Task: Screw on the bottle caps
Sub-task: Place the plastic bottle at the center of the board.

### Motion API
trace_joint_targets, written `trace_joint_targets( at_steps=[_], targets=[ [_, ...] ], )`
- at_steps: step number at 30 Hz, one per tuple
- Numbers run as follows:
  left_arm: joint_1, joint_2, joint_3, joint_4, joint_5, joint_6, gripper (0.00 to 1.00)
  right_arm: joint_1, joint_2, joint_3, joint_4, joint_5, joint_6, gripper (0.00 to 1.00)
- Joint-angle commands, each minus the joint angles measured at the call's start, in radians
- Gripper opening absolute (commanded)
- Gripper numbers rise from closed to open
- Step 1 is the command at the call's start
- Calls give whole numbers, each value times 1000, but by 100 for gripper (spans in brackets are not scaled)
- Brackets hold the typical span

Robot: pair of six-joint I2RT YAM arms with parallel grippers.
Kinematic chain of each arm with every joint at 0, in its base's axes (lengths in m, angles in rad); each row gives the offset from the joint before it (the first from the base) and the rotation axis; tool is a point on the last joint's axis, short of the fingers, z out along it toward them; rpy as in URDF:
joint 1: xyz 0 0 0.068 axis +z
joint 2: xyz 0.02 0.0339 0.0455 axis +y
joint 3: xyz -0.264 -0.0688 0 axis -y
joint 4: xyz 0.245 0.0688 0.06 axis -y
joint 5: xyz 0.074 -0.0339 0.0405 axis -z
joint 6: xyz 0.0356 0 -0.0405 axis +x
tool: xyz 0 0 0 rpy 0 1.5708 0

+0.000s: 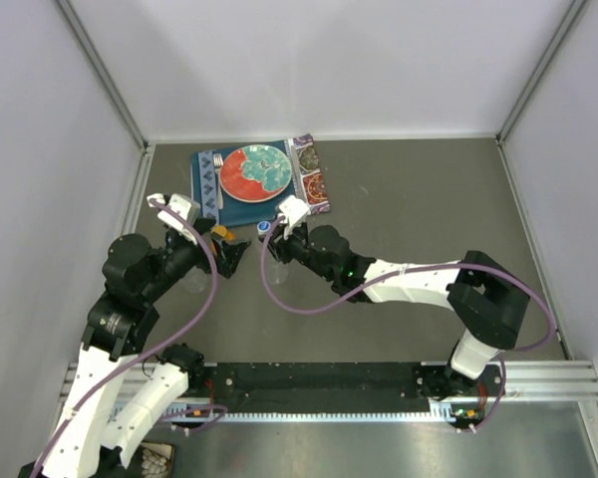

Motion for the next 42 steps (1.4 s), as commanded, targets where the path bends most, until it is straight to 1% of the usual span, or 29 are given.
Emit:
trace_joint_targets(
  at_steps=[1,5,9,12,13,15,16,18,21,27,40,41,42],
  targets=[
    [-2,-15,-11,23,-12,-12,98,13,25,-36,118,52,49,4],
    [-2,-18,-14,18,-17,-9,98,33,36,-60,157,86,51,5],
    [-2,-20,-14,20,-18,-14,98,43,53,-63,142,83,61,9],
    [-2,-26,-17,20,-21,-14,98,45,58,-56,122,77,60,23],
    [-2,-29,-19,18,-23,-12,99,46,59,-46,100,76,58,30],
    [-2,-29,-19,20,-24,-12,98,46,58,-40,86,75,54,38],
    [-2,-30,-19,20,-24,-12,98,49,56,-37,80,75,49,45],
    [-2,-30,-20,23,-27,-14,98,49,55,-28,71,74,41,52],
    [-2,-27,-20,28,-24,-14,98,49,53,-13,51,65,29,58],
    [-2,-30,-22,31,-23,-17,98,51,50,10,36,65,9,65],
    [-2,-37,-29,29,-21,-24,98,51,41,55,19,63,-18,70],
    [-2,-38,-29,31,-21,-24,98,51,41,58,19,63,-20,71],
    [-2,-37,-31,28,-21,-24,98,49,41,66,16,63,-21,75]
  ],
)
